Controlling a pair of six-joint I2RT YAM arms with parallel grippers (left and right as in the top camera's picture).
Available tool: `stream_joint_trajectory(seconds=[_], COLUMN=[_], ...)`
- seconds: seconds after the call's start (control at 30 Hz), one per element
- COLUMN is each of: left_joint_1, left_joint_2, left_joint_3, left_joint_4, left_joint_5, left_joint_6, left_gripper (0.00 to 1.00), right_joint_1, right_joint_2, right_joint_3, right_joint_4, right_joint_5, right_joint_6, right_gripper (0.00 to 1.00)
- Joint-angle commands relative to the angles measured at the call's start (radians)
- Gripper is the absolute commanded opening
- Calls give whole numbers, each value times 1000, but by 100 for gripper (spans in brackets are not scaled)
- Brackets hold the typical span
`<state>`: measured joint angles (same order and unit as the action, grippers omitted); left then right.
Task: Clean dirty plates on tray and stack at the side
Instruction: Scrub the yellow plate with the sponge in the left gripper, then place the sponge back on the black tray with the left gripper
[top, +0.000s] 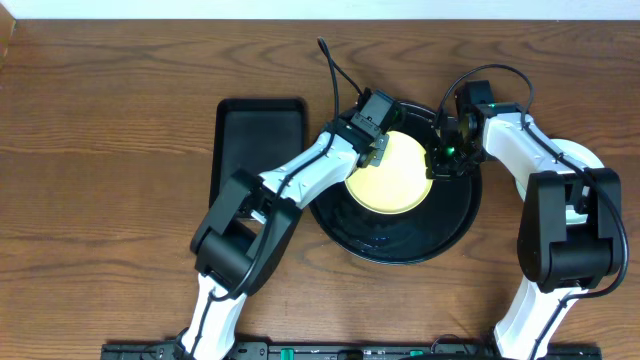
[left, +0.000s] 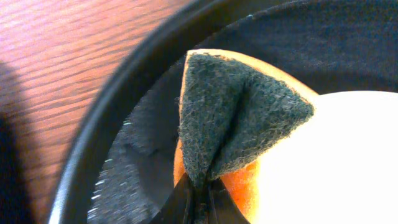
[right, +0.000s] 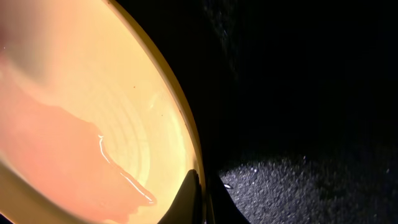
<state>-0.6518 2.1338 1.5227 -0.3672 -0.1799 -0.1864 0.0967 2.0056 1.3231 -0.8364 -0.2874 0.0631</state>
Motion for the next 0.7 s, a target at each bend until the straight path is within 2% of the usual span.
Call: stream_joint_trajectory(seconds=[0.0,0.07,0.2,0.4,0.53,0.67], left_joint_1=[55,72,141,278,346,384], left_joint_2=[-130,-191,-321,-367,-338,-308], left_joint_3=[2,2,2,-7,-93,-197], left_joint_4=[-49,-87,-262,-529,-517,-438], left_joint_5=[-128,-121,-84,70,147,146], left_joint_6=[-55,-96,-185,-193,-193,-193], left_gripper=[8,8,8,8,8,10], right_joint_1=[-3,-3,-3,-3,-3,-3], right_joint_2=[24,24,24,24,24,24], right_joint_3=[2,2,2,2,2,2], right_joint_4=[-13,-13,-14,-12,-9,7], right_joint_5=[51,51,50,50,49,14], right_joint_6=[-23,-23,-24,-24,-24,-24], right_gripper=[1,1,1,1,1,1])
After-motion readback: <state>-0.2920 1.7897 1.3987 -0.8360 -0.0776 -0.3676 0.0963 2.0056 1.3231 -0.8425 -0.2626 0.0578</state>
